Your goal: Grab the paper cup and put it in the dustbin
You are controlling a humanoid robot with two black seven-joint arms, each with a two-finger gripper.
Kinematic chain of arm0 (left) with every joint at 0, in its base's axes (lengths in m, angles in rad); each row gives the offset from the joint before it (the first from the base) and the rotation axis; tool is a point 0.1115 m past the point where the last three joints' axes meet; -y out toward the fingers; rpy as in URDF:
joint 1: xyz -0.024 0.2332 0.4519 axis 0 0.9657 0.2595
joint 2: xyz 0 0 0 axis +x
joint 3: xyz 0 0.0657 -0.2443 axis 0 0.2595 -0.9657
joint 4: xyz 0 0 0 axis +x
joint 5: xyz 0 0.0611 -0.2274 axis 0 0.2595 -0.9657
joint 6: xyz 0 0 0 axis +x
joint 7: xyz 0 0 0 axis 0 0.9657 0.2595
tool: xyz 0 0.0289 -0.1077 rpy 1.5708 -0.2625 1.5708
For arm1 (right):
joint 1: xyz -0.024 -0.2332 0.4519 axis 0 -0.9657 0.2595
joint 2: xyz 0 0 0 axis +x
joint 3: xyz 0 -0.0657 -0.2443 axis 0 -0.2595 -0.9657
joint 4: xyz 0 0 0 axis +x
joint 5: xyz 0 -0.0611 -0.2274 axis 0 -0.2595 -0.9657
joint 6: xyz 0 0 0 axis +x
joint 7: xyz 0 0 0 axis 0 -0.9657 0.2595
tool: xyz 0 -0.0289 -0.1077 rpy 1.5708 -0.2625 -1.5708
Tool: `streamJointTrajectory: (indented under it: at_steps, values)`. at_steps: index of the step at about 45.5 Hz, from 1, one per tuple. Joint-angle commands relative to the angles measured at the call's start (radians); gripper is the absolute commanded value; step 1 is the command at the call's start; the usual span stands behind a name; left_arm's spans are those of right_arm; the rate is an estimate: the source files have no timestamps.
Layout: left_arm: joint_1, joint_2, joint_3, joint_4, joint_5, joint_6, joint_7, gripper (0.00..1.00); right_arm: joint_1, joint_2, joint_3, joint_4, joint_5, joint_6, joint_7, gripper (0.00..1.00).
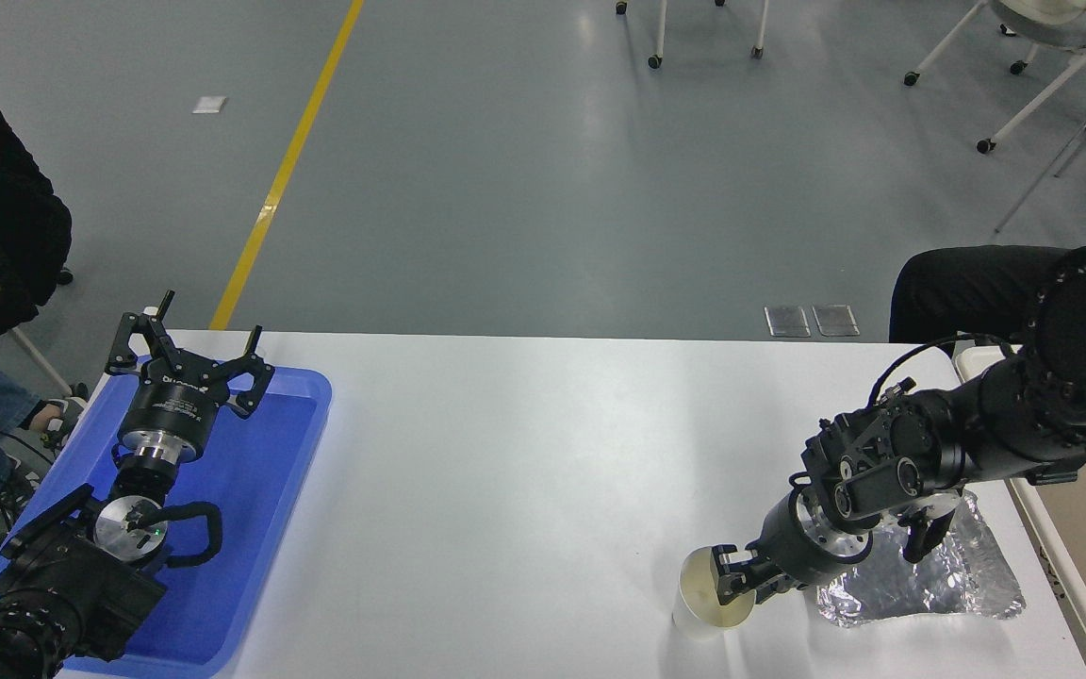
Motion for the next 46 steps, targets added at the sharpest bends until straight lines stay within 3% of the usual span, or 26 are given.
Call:
streamJointTrajectory:
  at_steps: [1,29,46]
  values:
    - [0.000,-0.002,0.000,0.000,0.000,0.000,0.000,1.00,0.018,0.000,-0.003,0.002,-0.006,0.003,0.007,0.00]
    - [0.000,-0.002,0.000,0.000,0.000,0.000,0.000,1.00,0.245,-0.014,-0.064,0.120,0.008,0.040,0.010,0.00]
    - [0.001,0.000,0.000,0.000,0.000,0.000,0.000,1.00,0.524,-0.040,-0.090,0.197,0.012,0.214,0.035,0.00]
